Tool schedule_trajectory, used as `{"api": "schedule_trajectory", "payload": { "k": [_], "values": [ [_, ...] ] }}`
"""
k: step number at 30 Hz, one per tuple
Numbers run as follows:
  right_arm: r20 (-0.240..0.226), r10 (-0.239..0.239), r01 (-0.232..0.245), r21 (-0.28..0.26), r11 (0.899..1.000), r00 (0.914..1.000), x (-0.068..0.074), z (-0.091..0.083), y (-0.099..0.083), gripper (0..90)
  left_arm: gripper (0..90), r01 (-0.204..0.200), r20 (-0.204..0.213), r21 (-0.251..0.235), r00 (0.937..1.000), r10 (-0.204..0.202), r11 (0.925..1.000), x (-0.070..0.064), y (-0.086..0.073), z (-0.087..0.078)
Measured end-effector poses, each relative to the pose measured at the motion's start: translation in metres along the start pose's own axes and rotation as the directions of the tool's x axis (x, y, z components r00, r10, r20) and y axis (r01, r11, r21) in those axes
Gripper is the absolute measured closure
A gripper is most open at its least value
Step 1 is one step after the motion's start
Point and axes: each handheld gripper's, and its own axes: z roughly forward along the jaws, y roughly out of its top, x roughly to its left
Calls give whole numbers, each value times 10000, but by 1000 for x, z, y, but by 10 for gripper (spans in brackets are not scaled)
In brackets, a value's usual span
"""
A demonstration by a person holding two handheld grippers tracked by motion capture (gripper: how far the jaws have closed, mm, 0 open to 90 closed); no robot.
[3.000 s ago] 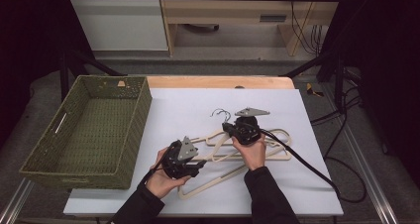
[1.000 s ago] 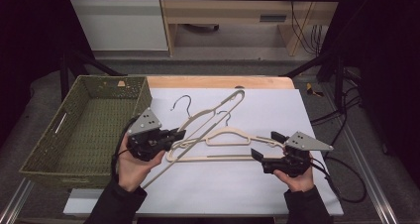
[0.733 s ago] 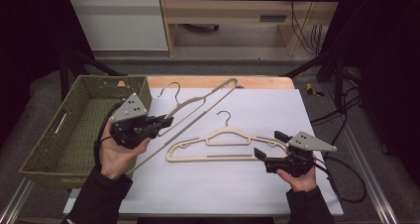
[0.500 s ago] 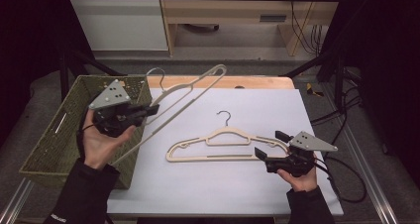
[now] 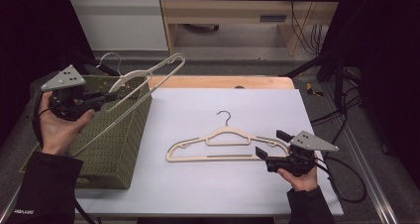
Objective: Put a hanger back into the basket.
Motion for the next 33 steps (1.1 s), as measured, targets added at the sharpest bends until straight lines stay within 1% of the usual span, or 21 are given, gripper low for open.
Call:
{"api": "schedule_trajectory", "payload": {
  "k": [4, 5, 6, 7, 8, 9, 10, 13, 14, 16, 18, 19, 21, 24, 28, 30, 31, 32, 33],
  "values": [
    [66, 51, -51, -2, 10000, 10000, 0, 1, 0, 86, 860, 137, -228, 216, 9997, -132, 9997, 18, -14, -6],
    [66, 51, -51, -2, 10000, 10000, 0, 1, 0, 86, 860, 73, -352, 201, 9994, -66, 9998, 23, -18, -6],
    [63, 71, -71, 30, 10000, 10000, 0, 1, 0, 87, 859, 211, -401, 348, 9990, -197, 9992, 27, -22, -7],
    [75, 53, -53, 28, 10000, 10000, 0, 1, 0, 86, 860, 218, -503, 315, 9985, -202, 9993, 36, -30, -8],
    [75, 53, -53, 28, 10000, 10000, 0, 1, 0, 86, 860, 218, -503, 315, 9985, -202, 9993, 36, -30, -8],
    [75, 49, -49, 16, 10000, 10000, 0, 2, 0, 86, 859, 413, -523, 464, 9979, -389, 9981, 42, -37, -9],
    [74, 43, -43, 11, 10000, 10000, 0, 2, 0, 86, 859, 413, -523, 464, 9979, -389, 9981, 42, -37, -9],
    [79, 7, -7, 46, 10000, 10000, 0, 2, 0, 86, 859, 485, -639, 669, 9970, -443, 9966, 52, -49, -9],
    [79, 7, -7, 46, 10000, 10000, 0, 2, 0, 86, 859, 485, -639, 669, 9970, -443, 9966, 52, -49, -9],
    [107, 21, -21, 47, 10000, 9999, 0, 2, 0, 86, 860, 412, -710, 757, 9968, -358, 9963, 60, -56, -11],
    [104, 20, -20, 42, 10000, 9999, 1, 2, 0, 85, 859, 417, -727, 745, 9967, -363, 9963, 62, -59, -11],
    [88, 13, -13, 46, 10000, 10000, 1, 2, 0, 85, 859, 510, -831, 711, 9955, -450, 9962, 67, -64, -13],
    [82, 10, -10, 37, 10000, 10000, 1, 2, 0, 85, 859, 552, -886, 668, 9949, -492, 9962, 69, -66, -14],
    [87, 2, -2, 49, 10000, 10000, 0, 2, -1, 85, 859, 708, -1018, 593, 9927, -645, 9957, 76, -75, -16],
    [59, -32, 32, 67, 10000, 10000, 1, 3, -1, 85, 859, 838, -1135, 826, 9908, -741, 9931, 82, -85, -15],
    [93, -2, 2, 96, 10000, 10000, 1, 3, -1, 83, 859, 960, -1143, 854, 9897, -860, 9917, 85, -91, -15],
    [87, -3, 2, 106, 9999, 10000, 1, 3, -1, 83, 859, 940, -1098, 852, 9904, -844, 9919, 86, -93, -15],
    [93, -2, 1, 106, 9999, 10000, 1, 3, -1, 83, 859, 1013, -1088, 789, 9898, -924, 9917, 86, -95, -15],
    [99, -8, 7, 108, 9999, 10000, 1, 3, -1, 83, 859, 997, -1035, 861, 9905, -907, 9913, 87, -97, -16]
  ]
}}
